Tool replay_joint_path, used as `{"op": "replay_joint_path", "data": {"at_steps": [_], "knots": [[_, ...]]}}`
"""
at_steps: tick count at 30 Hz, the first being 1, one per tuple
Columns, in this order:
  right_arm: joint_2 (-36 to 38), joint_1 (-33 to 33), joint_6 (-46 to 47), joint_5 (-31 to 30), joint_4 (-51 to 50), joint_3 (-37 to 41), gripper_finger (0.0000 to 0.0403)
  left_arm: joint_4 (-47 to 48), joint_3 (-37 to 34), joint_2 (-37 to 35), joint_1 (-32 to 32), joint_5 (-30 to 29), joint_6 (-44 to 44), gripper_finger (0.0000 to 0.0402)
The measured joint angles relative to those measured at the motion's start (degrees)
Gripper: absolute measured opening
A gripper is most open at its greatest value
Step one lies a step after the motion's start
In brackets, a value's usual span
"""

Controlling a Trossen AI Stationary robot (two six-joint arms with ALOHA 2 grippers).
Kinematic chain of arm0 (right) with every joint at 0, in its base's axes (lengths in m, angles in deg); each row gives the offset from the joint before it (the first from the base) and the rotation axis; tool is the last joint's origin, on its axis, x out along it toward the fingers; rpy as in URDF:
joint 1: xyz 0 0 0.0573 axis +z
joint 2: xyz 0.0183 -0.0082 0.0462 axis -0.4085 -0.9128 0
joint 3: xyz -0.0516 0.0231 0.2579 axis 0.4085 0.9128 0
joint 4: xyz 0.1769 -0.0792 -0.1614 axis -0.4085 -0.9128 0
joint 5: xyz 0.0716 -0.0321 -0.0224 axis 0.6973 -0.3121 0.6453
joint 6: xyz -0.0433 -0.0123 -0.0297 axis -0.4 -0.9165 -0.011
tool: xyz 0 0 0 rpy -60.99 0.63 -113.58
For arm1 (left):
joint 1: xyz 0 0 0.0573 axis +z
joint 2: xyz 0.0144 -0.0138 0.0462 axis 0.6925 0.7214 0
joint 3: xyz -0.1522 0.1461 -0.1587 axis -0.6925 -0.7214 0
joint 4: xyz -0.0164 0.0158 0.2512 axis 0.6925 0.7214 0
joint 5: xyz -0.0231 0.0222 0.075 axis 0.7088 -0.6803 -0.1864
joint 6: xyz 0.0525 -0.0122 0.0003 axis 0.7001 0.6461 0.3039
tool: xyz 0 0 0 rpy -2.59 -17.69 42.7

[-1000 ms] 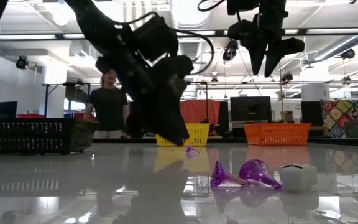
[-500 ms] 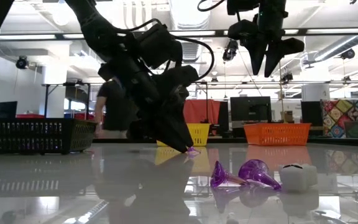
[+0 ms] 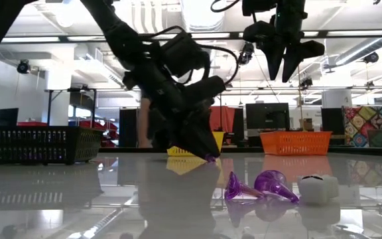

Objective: Sort Halloween decoration
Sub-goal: Put the purple hat toy into the black basket

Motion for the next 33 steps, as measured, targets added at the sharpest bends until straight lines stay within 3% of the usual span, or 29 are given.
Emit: {"op": "replay_joint_path", "data": {"at_steps": [4, 9, 18, 25, 33], "knots": [[0.0, 0.0, 0.0, 0.0, -0.1, 0.0, 0.0151, 3.7, 3.0, 2.3, -0.1, 1.4, 2.6, 0.0063], [0.0, 0.0, -0.9, 0.0, -0.1, 0.0, 0.0151, 6.9, 4.0, 1.6, -0.2, 2.8, 6.3, 0.0009], [0.0, 0.0, -2.1, 0.0, -0.3, 0.0, 0.0151, 13.7, 3.5, -3.1, -0.3, 4.5, 10.9, 0.0001], [0.0, 0.0, -2.7, 0.0, -0.3, 0.0, 0.0151, 32.4, 2.3, -14.7, -0.7, -4.8, 19.7, 0.0], [0.0, 0.0, -4.0, 0.0, -0.2, 0.0, 0.0151, 42.8, -4.1, -28.9, -1.1, -6.8, 19.2, 0.0]]}}
